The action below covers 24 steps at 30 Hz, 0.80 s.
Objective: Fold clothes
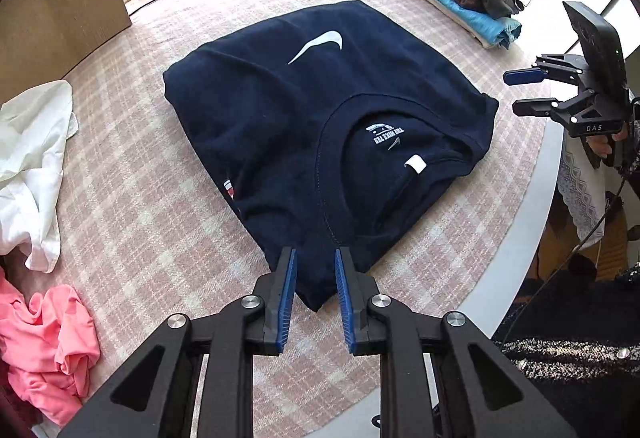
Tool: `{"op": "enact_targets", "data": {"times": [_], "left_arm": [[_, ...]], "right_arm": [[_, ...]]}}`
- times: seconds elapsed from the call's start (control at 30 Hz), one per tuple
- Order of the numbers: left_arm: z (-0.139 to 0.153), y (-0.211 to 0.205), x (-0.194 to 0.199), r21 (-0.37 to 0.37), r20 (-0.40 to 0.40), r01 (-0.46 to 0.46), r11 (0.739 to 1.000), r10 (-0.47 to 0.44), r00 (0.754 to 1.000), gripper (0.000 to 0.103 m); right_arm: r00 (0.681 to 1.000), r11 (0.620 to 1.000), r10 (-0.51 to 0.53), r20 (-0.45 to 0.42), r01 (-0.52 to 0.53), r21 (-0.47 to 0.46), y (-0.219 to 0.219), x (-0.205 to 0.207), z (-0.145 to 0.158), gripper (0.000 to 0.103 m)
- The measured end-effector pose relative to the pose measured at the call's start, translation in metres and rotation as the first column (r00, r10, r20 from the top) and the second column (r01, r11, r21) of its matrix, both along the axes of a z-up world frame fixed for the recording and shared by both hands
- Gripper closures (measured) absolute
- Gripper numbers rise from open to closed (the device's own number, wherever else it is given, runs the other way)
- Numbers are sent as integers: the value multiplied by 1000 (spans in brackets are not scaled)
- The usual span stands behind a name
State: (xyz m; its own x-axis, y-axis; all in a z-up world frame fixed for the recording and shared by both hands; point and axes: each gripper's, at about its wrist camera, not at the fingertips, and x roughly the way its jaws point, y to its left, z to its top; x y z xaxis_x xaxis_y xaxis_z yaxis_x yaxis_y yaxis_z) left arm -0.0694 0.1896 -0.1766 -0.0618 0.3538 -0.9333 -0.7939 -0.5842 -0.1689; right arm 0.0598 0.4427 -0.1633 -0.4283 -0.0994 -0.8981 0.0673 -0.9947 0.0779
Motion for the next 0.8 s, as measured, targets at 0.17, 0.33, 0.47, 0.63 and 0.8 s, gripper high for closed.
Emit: {"op": "enact_targets", "data": {"times": [0.17, 0.33, 0.47, 0.63, 0.8], "left_arm": [[7, 27, 9, 23, 1, 60, 998, -60, 998, 82], [14, 66, 21, 53, 1, 150, 987, -150, 989, 81], [18, 120, 5, 53, 43, 197, 979, -199, 979, 82], [7, 200, -17, 29, 120, 241, 970, -243, 963, 81], [-24, 243, -17, -45, 188, 273, 961, -260, 947, 82]], "right_arm": [[988, 975, -147, 52, 154, -160, 26, -6, -18, 51], [995, 980, -96, -15, 92, -179, 22, 13, -17, 53], [999, 996, 12, -47, -16, -89, 19, 11, -24, 73], [996, 993, 85, -21, -87, -79, 35, -3, -44, 95], [987, 980, 149, -58, -155, -125, 44, -10, -39, 91]]}}
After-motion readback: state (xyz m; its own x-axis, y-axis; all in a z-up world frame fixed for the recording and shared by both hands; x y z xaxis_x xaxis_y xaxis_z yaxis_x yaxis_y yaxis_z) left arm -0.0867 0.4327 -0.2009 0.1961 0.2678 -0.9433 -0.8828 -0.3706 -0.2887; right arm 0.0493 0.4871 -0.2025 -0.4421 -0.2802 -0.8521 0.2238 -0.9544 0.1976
